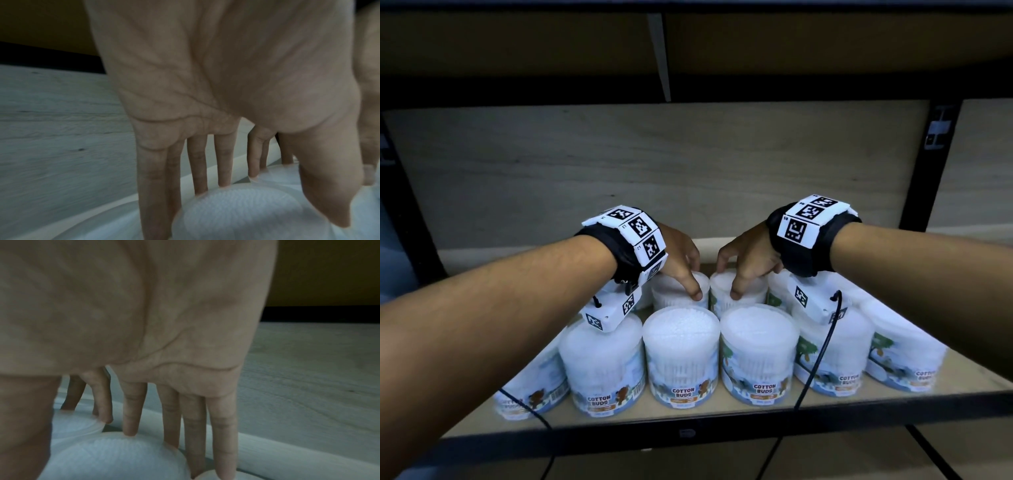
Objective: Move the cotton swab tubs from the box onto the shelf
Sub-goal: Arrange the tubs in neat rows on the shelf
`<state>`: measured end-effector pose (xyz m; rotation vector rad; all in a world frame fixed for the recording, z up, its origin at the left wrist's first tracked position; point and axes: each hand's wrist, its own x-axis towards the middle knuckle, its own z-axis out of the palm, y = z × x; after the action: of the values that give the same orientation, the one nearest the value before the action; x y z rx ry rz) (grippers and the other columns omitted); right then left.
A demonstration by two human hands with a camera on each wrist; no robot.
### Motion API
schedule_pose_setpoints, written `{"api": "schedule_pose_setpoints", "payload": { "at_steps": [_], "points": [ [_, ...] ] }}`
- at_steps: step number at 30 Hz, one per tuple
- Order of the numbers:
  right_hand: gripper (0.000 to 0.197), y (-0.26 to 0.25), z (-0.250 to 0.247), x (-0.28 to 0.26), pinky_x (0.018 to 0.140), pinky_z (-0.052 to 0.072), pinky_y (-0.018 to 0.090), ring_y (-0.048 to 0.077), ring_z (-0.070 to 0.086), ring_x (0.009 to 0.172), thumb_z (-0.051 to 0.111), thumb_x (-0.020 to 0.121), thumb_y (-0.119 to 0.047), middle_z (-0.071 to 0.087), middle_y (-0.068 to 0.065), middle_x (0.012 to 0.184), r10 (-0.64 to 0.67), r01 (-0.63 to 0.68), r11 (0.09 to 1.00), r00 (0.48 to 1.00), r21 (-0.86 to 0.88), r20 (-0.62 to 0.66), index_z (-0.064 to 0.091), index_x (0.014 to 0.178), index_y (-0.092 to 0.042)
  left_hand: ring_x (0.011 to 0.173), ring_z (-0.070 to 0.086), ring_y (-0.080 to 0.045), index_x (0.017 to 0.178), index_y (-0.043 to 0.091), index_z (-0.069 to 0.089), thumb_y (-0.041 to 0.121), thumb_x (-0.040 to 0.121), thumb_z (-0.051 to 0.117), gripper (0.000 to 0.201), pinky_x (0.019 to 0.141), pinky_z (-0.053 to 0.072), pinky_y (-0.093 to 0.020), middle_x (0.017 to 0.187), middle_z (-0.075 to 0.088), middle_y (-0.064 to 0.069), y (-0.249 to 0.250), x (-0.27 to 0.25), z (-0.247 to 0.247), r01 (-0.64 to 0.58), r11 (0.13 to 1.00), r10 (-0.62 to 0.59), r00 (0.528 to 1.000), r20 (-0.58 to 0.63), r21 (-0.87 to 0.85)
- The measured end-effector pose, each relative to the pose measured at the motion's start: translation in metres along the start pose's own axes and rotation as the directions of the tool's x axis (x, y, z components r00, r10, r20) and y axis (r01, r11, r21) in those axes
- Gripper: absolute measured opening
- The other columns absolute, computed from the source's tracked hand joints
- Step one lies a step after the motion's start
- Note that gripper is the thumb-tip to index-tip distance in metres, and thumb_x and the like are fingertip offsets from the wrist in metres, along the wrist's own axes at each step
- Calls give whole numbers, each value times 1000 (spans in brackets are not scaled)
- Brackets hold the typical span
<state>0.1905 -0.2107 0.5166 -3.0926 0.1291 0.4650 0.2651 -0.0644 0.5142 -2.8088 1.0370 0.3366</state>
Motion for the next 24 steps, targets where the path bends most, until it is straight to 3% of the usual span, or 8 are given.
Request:
{"api": "schedule_pose_setpoints", "payload": {
  "at_steps": [6, 11, 14, 17, 19, 21, 24],
  "points": [
    [67, 0, 1, -2, 70, 52, 26, 27, 60, 115, 75, 84, -35, 53, -1, 117, 0, -1, 1000, 999, 20, 45, 42, 142, -31, 104, 64, -19, 115, 33, 63, 57, 62, 82, 61, 74, 63, -38, 118, 62, 7, 1, -10, 1, 1, 993, 4, 999, 42, -117],
    [61, 3, 1, 0, 60, 49, 21, 20, 57, 107, 73, 86, -34, 55, -6, 103, -11, 9, 999, 999, 35, 51, 45, 140, -29, 101, 65, -20, 113, 34, 65, 58, 65, 80, 55, 73, 62, -43, 117, 62, 4, -1, -15, 1, 9, 987, -1, 999, 46, -157],
    [58, 4, -1, -1, 65, 50, 21, 20, 56, 109, 71, 87, -38, 55, -3, 116, -2, 0, 1000, 998, 22, 65, 46, 139, -31, 104, 63, -19, 123, 34, 60, 59, 71, 75, 60, 71, 62, -39, 122, 59, 5, -3, -17, 2, 19, 988, -15, 999, 32, -155],
    [58, 1, -5, 0, 65, 50, 22, 23, 58, 115, 71, 87, -42, 55, -2, 123, 3, -4, 999, 999, 35, 32, 47, 139, -33, 111, 58, -14, 132, 32, 54, 56, 81, 69, 58, 68, 54, -24, 127, 57, 8, -7, -22, -1, -4, 995, 3, 1000, -18, -103],
    [54, -2, -9, 2, 63, 52, 26, 24, 59, 115, 71, 86, -43, 55, -2, 120, 1, -1, 998, 1000, 57, -5, 51, 135, -32, 111, 58, -13, 131, 31, 56, 53, 82, 70, 55, 80, 58, -30, 128, 58, 9, -15, -24, -3, -9, 989, 4, 1000, -29, -144],
    [53, -6, -13, 3, 77, 60, 37, 27, 61, 111, 73, 84, -45, 57, -1, 116, 0, 1, 997, 1000, 73, -12, 53, 131, -32, 110, 59, -13, 127, 32, 58, 52, 80, 72, 52, 89, 58, -35, 126, 59, 11, -27, -28, -3, -3, 985, -6, 999, -54, -174],
    [52, -16, -19, 7, 89, 57, 44, 26, 64, 105, 75, 82, -47, 58, -4, 107, 1, -1, 993, 1000, 114, -2, 55, 128, -33, 109, 58, -12, 128, 32, 58, 49, 80, 73, 53, 91, 56, -34, 125, 60, 11, -48, -34, -4, 4, 991, -20, 993, -114, -135]
  ]
}}
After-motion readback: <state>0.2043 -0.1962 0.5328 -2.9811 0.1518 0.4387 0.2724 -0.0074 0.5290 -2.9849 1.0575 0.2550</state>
